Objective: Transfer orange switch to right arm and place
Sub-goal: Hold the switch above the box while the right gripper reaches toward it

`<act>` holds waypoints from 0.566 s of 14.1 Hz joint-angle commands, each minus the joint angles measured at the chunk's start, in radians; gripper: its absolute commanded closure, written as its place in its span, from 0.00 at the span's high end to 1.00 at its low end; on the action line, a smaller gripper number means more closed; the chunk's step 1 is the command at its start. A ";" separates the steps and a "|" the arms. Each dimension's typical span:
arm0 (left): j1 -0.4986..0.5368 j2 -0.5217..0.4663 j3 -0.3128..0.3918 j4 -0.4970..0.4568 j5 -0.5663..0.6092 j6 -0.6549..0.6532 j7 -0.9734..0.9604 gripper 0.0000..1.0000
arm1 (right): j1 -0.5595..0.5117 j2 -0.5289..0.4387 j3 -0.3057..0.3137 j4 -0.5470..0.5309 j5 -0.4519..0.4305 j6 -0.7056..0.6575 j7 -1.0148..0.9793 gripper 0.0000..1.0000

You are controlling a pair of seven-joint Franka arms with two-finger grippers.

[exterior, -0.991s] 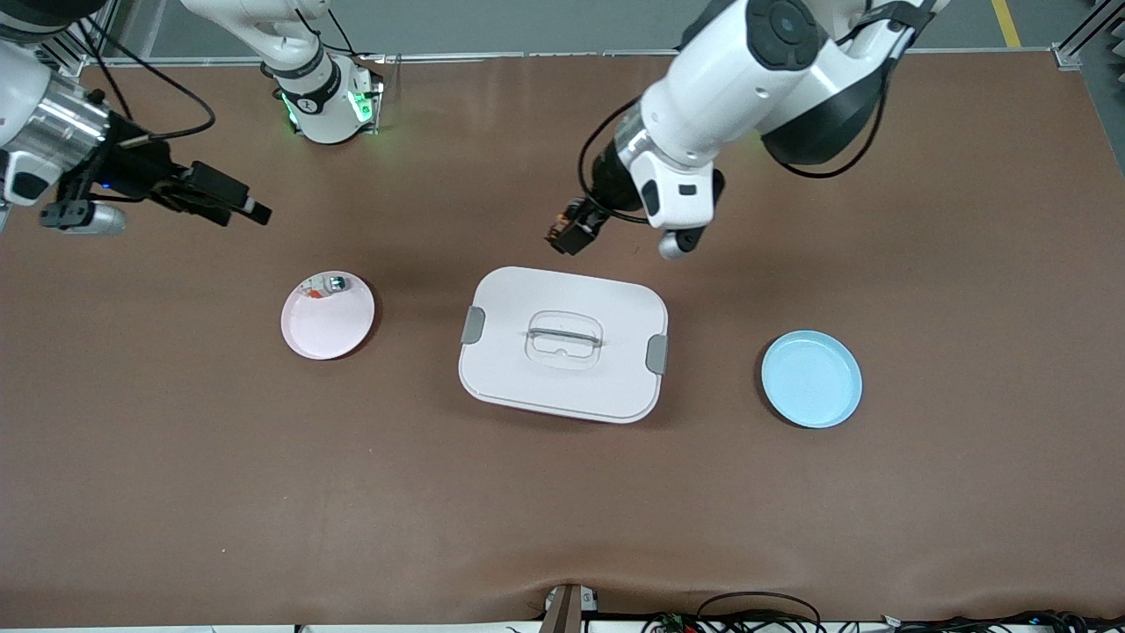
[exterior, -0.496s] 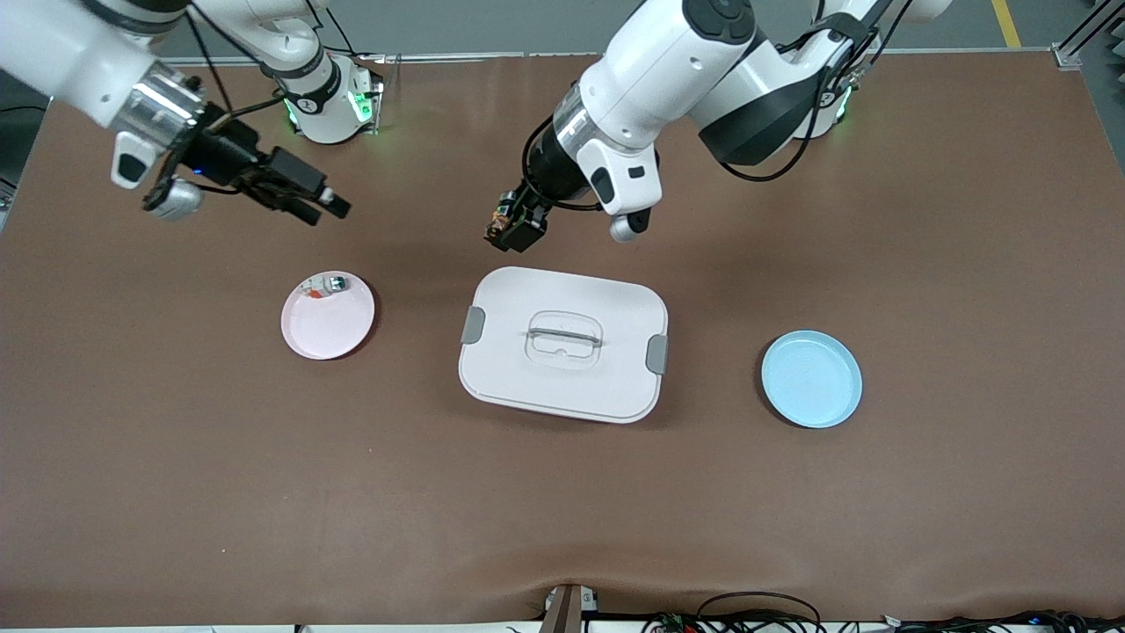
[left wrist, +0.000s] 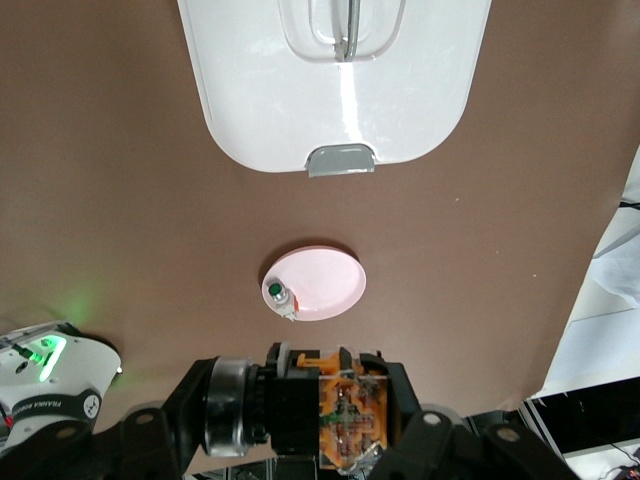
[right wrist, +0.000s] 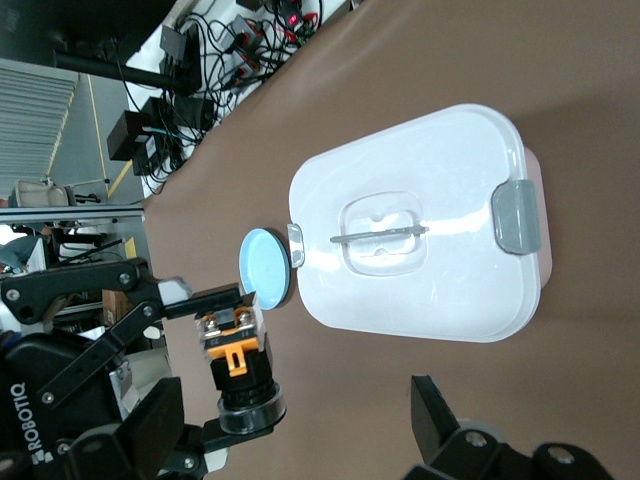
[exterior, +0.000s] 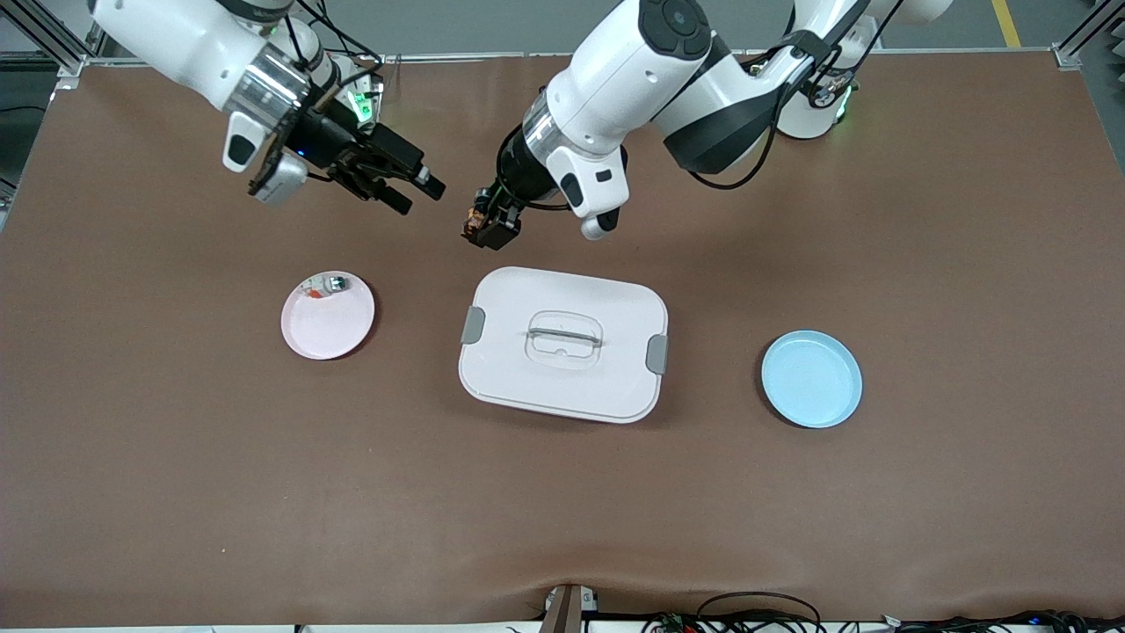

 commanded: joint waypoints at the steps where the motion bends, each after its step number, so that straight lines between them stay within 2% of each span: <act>1: -0.024 0.024 0.007 0.035 0.033 0.003 -0.022 0.00 | 0.037 0.059 -0.010 0.056 0.030 0.015 -0.018 1.00; 8: -0.033 0.029 0.006 0.034 0.071 -0.003 -0.025 0.00 | 0.092 0.122 -0.011 0.076 0.028 0.093 -0.041 1.00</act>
